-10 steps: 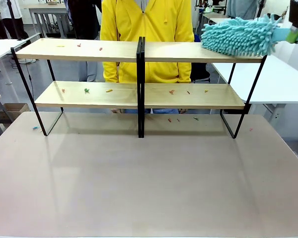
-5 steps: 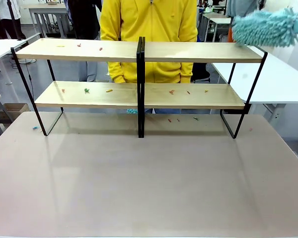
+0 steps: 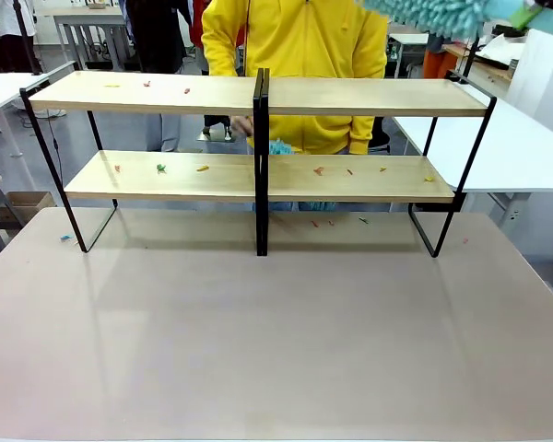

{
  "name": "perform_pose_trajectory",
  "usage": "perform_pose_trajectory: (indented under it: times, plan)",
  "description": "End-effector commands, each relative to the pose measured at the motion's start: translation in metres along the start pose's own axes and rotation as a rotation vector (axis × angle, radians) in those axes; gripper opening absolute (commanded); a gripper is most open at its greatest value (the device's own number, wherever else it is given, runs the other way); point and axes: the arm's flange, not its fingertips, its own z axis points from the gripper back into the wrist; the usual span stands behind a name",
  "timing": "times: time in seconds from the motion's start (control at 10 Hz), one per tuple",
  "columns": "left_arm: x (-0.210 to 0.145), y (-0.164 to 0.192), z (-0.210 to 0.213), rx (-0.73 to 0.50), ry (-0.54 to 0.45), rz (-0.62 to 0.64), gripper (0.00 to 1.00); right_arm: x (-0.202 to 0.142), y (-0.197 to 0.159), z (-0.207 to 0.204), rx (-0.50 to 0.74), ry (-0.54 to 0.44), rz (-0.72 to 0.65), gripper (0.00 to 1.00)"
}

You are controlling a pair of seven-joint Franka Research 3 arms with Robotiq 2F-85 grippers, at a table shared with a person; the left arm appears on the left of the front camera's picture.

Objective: Clean the shelves.
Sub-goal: Clean a randomly selected level of the Shelf with the Duster.

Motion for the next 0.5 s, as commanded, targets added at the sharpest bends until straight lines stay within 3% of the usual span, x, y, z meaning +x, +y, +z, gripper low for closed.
perform_pose_trajectory:
  times: [0.0, 0.2, 0.4]
  plan:
    - [0.001, 0.0, -0.001, -0.002, -0.009, -0.001, 1.0, -0.014, -0.009, 0.016, 0.323, -0.002, 0.119, 0.12]
    - [0.001, 0.0, -0.001, -0.002, -0.009, -0.001, 1.0, -0.03, -0.014, 0.045, 0.565, -0.041, 0.28, 0.12]
    - [0.001, 0.0, -0.001, -0.002, -0.009, -0.001, 1.0, -0.057, -0.025, 0.083, 0.59, -0.142, 0.386, 0.12]
